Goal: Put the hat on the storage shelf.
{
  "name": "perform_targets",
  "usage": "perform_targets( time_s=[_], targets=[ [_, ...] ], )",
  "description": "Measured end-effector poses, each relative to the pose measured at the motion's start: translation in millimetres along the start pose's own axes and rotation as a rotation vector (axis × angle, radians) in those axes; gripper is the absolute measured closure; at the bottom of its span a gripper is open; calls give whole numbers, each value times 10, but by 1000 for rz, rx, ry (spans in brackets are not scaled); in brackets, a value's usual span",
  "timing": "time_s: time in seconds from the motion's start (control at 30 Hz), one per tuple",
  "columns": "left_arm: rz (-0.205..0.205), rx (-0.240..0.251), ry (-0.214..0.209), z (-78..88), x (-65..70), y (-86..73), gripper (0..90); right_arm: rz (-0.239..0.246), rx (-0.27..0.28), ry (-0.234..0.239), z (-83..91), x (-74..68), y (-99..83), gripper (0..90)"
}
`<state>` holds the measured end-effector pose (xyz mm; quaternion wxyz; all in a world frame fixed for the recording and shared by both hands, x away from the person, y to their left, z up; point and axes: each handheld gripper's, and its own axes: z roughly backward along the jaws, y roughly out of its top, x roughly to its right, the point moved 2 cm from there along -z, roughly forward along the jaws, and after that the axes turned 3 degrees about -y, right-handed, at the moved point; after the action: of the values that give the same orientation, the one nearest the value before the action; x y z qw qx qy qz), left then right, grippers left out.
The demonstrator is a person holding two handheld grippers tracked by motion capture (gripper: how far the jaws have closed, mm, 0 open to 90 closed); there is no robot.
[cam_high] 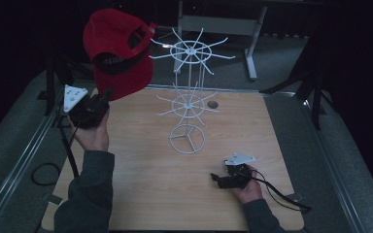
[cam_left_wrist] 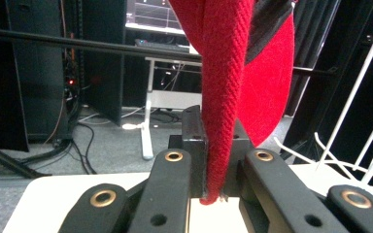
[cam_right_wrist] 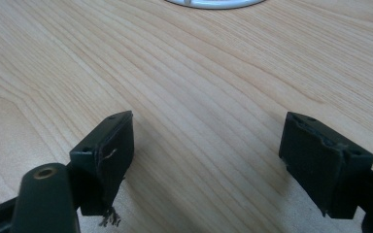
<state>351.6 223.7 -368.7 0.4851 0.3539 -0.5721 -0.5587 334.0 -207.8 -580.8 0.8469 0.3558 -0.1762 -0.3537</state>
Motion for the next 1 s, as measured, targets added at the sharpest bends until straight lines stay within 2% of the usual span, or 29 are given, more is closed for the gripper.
perform_targets(
  time_s=[1.0],
  targets=[
    [5,45,-18,82,53,137,857,-1,0,0,0,0,0,200]
  ],
)
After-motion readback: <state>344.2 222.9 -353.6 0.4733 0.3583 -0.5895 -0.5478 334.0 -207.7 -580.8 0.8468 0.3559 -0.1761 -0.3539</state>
